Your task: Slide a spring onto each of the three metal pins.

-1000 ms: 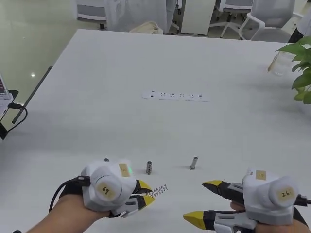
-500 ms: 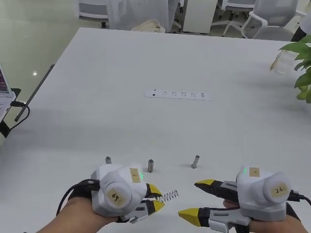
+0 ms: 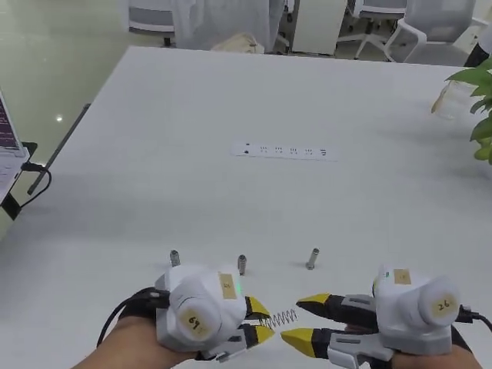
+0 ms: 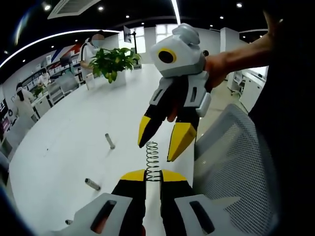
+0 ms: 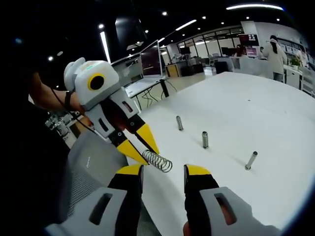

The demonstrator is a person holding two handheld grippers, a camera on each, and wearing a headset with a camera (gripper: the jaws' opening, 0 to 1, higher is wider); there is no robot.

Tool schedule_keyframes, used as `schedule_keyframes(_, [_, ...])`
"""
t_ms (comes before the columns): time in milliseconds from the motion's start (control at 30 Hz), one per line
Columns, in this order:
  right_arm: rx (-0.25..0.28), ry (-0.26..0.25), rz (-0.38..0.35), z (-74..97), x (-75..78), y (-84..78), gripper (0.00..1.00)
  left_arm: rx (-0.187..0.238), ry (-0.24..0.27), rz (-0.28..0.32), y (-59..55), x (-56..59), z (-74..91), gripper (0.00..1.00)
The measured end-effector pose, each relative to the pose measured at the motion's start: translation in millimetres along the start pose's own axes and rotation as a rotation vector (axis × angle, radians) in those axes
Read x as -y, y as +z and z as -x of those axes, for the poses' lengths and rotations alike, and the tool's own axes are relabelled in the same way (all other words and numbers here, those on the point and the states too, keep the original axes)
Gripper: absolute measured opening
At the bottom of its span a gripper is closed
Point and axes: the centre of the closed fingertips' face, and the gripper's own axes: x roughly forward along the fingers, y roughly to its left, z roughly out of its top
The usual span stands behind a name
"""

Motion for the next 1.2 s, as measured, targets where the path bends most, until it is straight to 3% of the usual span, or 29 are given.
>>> schedule_keyframes(233, [0.012, 0.033, -0.002, -1.2, -7.0, 0.3, 0.16, 0.001, -0.021, -0.025, 3.5, 6.7, -1.7, 0.02])
schedule_keyframes(1200, [0.009, 0.094, 0.027, 2.1, -19.3, 8.2, 0.09, -0.046, -0.036, -0.128, -3.7, 4.2, -4.7, 0.02])
